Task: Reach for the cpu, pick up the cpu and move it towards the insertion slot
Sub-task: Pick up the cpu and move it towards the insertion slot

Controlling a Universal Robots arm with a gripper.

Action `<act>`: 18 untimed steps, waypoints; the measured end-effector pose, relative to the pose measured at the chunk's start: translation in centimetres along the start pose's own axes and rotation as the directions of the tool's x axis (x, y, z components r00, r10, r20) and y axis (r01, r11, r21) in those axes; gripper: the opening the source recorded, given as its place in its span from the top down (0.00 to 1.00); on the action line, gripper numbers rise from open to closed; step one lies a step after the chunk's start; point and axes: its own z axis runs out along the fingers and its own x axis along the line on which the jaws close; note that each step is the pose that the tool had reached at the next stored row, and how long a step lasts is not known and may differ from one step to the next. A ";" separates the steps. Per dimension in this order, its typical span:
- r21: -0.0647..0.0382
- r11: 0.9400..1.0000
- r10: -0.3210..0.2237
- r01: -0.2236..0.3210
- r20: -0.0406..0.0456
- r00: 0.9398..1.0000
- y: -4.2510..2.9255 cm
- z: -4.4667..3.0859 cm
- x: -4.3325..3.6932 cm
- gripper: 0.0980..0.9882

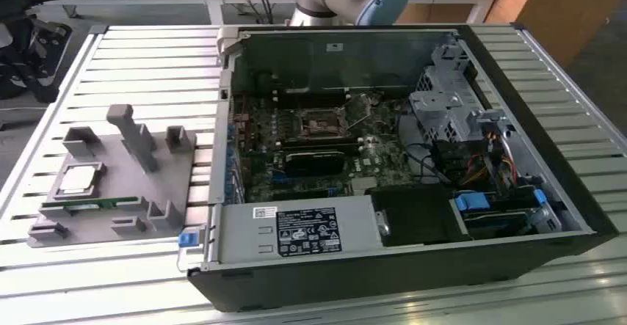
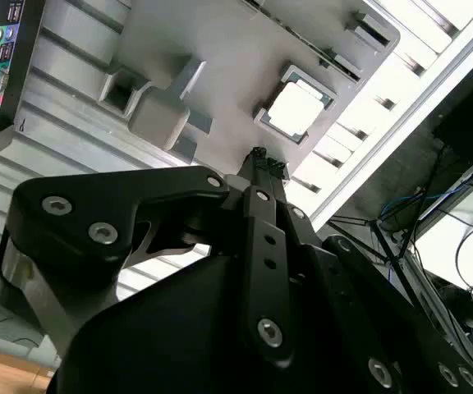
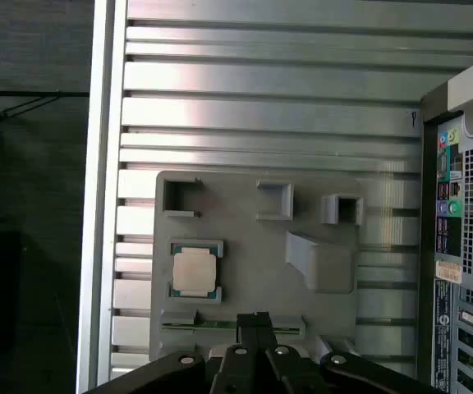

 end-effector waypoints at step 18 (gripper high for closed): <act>0.000 1.000 0.000 0.000 0.000 1.000 0.02 0.30 1.80 0.99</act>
